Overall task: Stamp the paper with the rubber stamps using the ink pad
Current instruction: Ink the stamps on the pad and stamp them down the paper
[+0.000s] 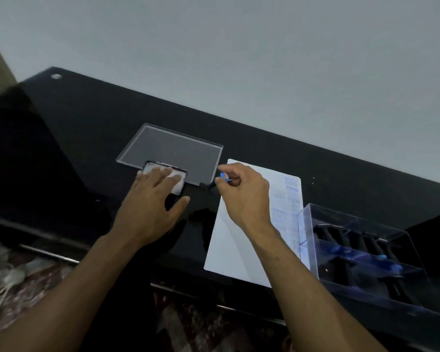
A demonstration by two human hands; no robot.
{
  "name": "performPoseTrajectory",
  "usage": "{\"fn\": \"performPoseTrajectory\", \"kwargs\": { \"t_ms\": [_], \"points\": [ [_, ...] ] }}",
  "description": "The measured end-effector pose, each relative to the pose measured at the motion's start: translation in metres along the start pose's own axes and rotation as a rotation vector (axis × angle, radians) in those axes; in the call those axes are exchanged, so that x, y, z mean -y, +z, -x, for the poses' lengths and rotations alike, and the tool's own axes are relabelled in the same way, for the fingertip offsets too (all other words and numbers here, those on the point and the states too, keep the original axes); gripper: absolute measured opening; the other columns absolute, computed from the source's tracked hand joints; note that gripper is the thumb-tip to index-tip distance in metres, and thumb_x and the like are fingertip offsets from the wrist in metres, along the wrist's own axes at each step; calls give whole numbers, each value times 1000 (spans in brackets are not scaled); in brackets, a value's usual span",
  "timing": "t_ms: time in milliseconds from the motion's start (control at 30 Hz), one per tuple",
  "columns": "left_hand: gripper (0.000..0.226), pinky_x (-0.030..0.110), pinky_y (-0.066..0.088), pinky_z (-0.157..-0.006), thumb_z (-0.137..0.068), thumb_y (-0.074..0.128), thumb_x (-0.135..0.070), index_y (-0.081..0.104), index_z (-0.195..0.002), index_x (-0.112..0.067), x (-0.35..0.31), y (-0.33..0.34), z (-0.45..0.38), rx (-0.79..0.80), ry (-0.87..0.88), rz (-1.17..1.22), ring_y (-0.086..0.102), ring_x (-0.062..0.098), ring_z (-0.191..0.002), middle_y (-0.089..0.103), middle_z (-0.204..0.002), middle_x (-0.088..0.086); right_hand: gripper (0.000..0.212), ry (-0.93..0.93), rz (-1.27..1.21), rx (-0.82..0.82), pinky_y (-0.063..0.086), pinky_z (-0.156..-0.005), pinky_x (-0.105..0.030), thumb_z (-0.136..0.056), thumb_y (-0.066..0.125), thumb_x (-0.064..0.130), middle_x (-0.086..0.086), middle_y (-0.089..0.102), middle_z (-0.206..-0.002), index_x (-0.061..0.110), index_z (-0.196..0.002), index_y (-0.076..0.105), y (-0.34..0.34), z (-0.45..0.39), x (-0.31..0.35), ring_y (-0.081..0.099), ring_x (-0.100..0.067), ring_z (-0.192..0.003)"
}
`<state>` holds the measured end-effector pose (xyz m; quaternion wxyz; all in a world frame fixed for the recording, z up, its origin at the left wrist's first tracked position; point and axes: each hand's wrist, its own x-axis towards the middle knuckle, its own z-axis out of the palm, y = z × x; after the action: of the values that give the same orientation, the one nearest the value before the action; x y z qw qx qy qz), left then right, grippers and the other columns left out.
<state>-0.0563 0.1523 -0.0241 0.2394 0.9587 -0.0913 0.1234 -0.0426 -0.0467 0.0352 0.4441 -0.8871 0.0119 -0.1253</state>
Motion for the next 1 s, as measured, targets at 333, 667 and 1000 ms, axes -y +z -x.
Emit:
{"fn": "performPoseTrajectory", "kwargs": {
  "t_ms": [333,667,1000],
  "points": [
    [77,51,20,-122,-86,41,-68,50,-145,-20,64,-28,44,6,-109,-72,34,26,-147,47,-152,6,23,-131,48,169,58,-85,-30,-88,72,19,5,67,-111,21,-111,73,57,24,44,65,-9,-94],
    [88,53,9,-125,-86,24,-80,43,-151,-23,95,-24,60,86,-126,-186,18,21,-153,36,-160,2,24,-282,181,253,55,-90,-28,-90,69,17,1,67,-112,18,-113,74,76,31,64,65,-11,-93],
    [83,53,10,-124,-88,22,-77,48,-147,-25,98,-18,60,65,-126,-205,18,21,-153,36,-160,3,26,-310,331,366,51,-96,-32,-93,65,16,-6,67,-117,15,-119,71,83,30,68,61,-18,-106]
  ]
}}
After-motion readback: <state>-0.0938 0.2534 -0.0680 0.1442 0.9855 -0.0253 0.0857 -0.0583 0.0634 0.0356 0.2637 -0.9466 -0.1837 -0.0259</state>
